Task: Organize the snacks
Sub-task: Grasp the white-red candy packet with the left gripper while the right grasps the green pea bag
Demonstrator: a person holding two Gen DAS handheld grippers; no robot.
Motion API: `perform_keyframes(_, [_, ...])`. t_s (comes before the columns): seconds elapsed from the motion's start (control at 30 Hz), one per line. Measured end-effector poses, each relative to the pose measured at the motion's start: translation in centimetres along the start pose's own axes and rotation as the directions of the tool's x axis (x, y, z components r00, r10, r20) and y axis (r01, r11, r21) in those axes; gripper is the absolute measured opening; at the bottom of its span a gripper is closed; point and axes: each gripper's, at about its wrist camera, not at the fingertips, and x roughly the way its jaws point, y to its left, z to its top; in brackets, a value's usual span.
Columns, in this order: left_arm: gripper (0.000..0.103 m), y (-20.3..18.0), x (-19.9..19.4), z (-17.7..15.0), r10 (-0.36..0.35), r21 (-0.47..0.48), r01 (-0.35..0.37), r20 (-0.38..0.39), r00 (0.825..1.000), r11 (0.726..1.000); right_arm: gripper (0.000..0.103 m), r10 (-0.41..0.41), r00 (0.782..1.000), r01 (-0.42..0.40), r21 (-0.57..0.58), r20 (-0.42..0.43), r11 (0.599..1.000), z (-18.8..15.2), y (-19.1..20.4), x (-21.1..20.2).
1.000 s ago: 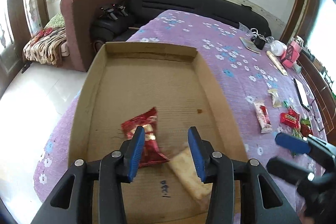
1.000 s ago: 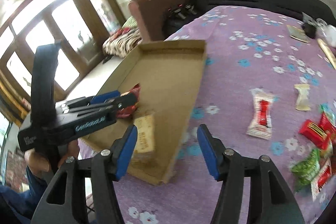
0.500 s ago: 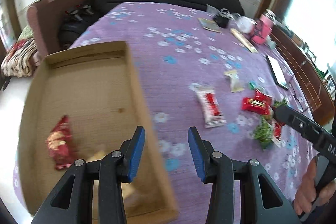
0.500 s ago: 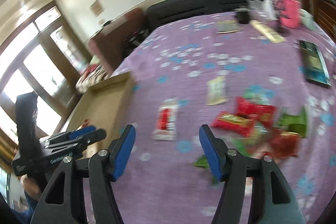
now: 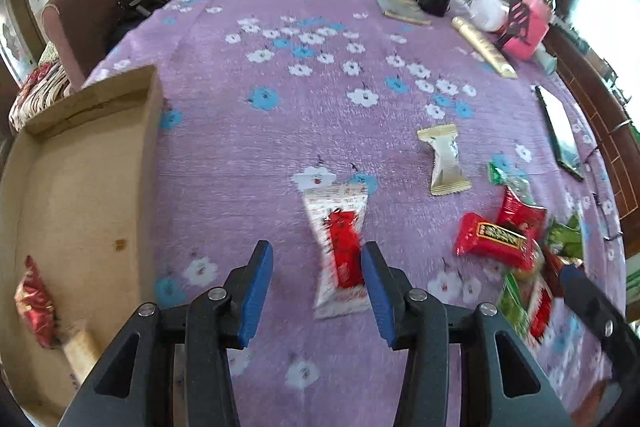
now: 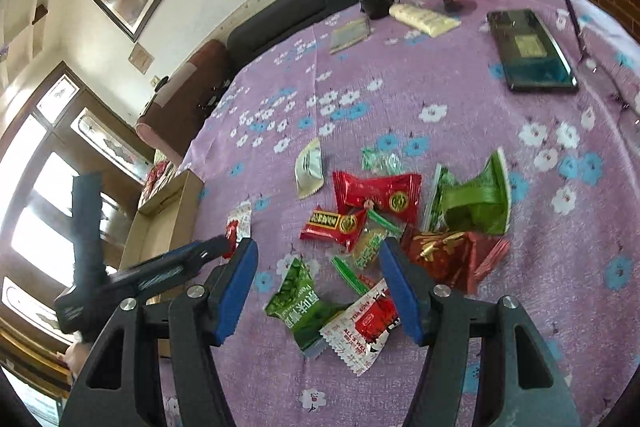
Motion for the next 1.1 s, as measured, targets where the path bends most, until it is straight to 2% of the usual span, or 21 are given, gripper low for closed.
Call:
perform_keyframes(0.1, [0.049, -1.1, 1.1, -0.2, 0.028, 0.035, -0.028, 0.000, 1.000, 0.999, 0.062, 0.005, 1.000, -0.005, -0.028, -0.009, 1.000, -0.2, 0.4, 0.3])
perform_keyframes(0.13, [0.049, -1.4, 1.0, -0.4, 0.051, 0.053, -0.052, 0.025, 0.998, 0.997, 0.062, 0.007, 1.000, -0.008, -0.044, -0.006, 0.999, -0.2, 0.7, 0.3])
perform_keyframes(0.23, [0.036, -1.5, 0.9, -0.9, 0.059, 0.066, -0.064, 0.068, 0.996, 0.996, 0.062, 0.015, 1.000, -0.015, -0.125, 0.001, 0.992, -0.6, 2.0, 0.1])
perform_keyframes(0.27, [0.028, -1.5, 0.8, -1.0, 0.061, 0.069, -0.066, 0.075, 0.995, 0.995, 0.062, 0.023, 1.000, -0.026, -0.164, -0.019, 0.986, -0.8, 2.6, 0.3])
perform_keyframes(0.33, [0.026, -1.4, 0.6, -1.3, 0.057, 0.074, -0.064, 0.092, 0.994, 0.995, 0.062, 0.018, 0.997, -0.033, -0.227, -0.070, 0.973, -1.2, 3.4, 0.9])
perform_keyframes(0.4, [0.026, -1.3, 0.6, -1.6, 0.053, 0.085, -0.063, 0.115, 0.992, 0.994, 0.063, -0.016, 0.993, -0.020, -0.302, -0.114, 0.953, -2.0, 4.3, 1.6])
perform_keyframes(0.6, [0.027, -1.1, 0.6, -1.9, 0.035, 0.095, -0.049, 0.152, 0.988, 0.994, 0.062, -0.190, 0.974, 0.108, -0.482, -0.125, 0.869, -3.9, 6.1, 3.5])
perform_keyframes(0.73, [0.027, -1.3, 0.7, -2.0, 0.038, 0.100, -0.055, 0.166, 0.985, 0.993, 0.061, -0.234, 0.963, 0.141, -0.493, -0.131, 0.858, -4.1, 5.4, 4.6])
perform_keyframes(0.8, [0.027, -1.2, 0.6, -2.1, 0.033, 0.100, -0.051, 0.172, 0.984, 0.994, 0.045, -0.225, 0.967, 0.142, -0.485, -0.118, 0.863, -4.0, 5.2, 4.5])
perform_keyframes(0.83, [0.026, -1.1, 0.6, -2.1, 0.027, 0.097, -0.044, 0.172, 0.985, 0.994, 0.034, -0.211, 0.970, 0.132, -0.469, -0.120, 0.873, -3.8, 5.0, 4.4])
perform_keyframes(0.97, [0.022, -0.6, 0.5, -1.9, 0.001, 0.075, -0.014, 0.170, 0.985, 0.997, 0.028, -0.134, 0.987, 0.090, -0.391, -0.086, 0.916, -2.9, 4.1, 3.5])
perform_keyframes(1.1, [0.021, -0.3, 0.3, -1.7, -0.046, 0.053, 0.037, 0.172, 0.984, 0.998, 0.028, -0.081, 0.996, 0.067, -0.339, -0.028, 0.938, -2.2, 3.9, 2.4])
